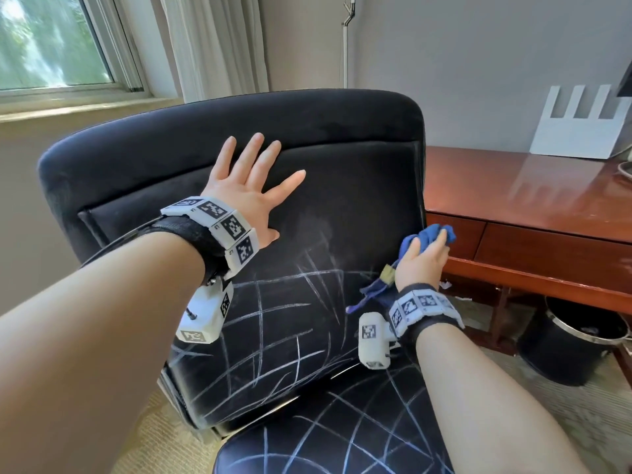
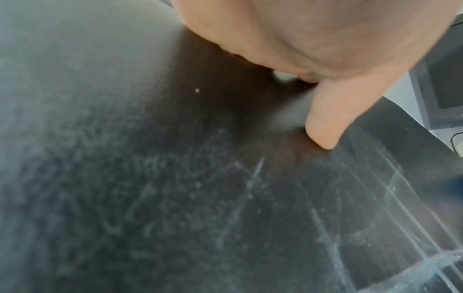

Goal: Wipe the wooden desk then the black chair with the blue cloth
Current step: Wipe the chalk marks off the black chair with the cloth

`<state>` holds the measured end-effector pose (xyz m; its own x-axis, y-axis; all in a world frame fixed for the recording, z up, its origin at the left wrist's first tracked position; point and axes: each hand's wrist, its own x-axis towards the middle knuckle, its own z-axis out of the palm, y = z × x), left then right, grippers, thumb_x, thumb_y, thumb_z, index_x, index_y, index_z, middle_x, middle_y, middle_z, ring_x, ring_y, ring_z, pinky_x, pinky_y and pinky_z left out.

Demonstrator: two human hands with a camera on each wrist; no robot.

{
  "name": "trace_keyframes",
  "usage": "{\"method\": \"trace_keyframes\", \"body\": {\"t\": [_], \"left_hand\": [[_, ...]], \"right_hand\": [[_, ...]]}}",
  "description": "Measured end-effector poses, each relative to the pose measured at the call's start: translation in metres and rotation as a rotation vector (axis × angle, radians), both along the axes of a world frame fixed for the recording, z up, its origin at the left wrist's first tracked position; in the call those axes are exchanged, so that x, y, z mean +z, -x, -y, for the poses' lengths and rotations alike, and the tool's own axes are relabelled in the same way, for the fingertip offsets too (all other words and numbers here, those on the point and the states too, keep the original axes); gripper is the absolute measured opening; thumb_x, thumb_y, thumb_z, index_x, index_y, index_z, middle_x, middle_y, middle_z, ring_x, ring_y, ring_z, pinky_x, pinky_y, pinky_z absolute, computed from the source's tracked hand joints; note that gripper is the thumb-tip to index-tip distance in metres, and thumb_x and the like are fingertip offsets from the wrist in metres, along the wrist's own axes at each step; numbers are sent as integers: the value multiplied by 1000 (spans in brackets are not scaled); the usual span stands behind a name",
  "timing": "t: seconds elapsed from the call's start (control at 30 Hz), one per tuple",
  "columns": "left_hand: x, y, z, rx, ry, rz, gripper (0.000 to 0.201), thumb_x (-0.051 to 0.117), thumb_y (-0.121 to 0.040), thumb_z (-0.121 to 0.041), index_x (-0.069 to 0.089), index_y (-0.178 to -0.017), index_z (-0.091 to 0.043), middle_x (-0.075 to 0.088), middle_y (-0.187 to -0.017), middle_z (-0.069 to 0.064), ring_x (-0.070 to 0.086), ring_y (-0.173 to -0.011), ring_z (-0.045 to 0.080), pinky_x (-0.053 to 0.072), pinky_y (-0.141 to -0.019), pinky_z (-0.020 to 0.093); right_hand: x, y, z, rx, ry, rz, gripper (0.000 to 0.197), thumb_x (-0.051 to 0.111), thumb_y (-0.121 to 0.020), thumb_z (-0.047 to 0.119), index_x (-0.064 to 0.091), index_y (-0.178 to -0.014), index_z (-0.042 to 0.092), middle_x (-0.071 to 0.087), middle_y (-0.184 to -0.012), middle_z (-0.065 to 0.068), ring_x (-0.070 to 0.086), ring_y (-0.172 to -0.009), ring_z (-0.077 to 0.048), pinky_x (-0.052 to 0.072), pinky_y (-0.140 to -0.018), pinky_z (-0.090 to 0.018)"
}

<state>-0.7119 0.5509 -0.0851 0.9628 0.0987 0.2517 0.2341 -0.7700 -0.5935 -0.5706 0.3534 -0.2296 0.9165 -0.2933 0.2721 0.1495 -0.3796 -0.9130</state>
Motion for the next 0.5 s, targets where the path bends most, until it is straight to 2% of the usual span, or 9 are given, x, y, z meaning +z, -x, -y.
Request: {"method": "trace_keyframes", "body": {"t": [0.07, 0.13, 0.23, 0.3, 0.37, 0.5], "left_hand": [[0, 1, -1, 1, -1, 6, 90, 45, -87, -61, -21, -144, -39, -29, -151, 10, -30, -138, 32, -18, -111, 52], [0, 2, -1, 5, -5, 4, 90, 45, -87, -61, -22, -143, -39, -30, -151, 10, -30, -138, 32, -18, -112, 52], [0, 2, -1, -3, 0, 3, 90, 46, -87, -61, -21, -144, -39, -29, -151, 10, -30, -138, 32, -18, -112, 52], [1, 1, -1, -13, 14, -4, 90, 46, -87, -60, -20, -144, -39, -29, -152, 10, -29, -138, 32, -18, -112, 51], [2, 0, 0, -23, 31, -4, 90, 47, -87, -60, -19, -145, -39, -28, -152, 10, -29, -139, 32, -19, -111, 51], [0, -1, -1, -27, 32, 8, 90, 48, -87, -58, -18, -145, -39, -27, -152, 10, -29, -139, 32, -18, -112, 51]], "right_hand": [[-6, 14, -6, 35, 103, 33, 57, 38, -99, 21, 13, -149, 10, 8, -155, -18, 11, -143, -31, 17, -114, -36], [6, 23, -21, 91, 214, 122, 59, 38, -99, 21, 10, -150, 10, 1, -156, -18, 1, -144, -32, 10, -115, -36], [43, 22, -42, 206, 310, 237, 59, 37, -100, 23, 7, -150, 13, -3, -156, -19, 1, -143, -33, 14, -113, -37], [59, 13, -46, 218, 299, 276, 60, 38, -100, 22, 7, -150, 12, 0, -155, -21, 2, -144, -34, 13, -115, -39], [62, 1, -42, 189, 251, 281, 62, 40, -99, 22, 7, -150, 10, 4, -155, -22, 5, -143, -34, 11, -116, -39], [44, -4, -24, 89, 167, 218, 63, 42, -97, 22, 10, -150, 10, 9, -154, -20, 13, -142, -33, 18, -115, -37]]}}
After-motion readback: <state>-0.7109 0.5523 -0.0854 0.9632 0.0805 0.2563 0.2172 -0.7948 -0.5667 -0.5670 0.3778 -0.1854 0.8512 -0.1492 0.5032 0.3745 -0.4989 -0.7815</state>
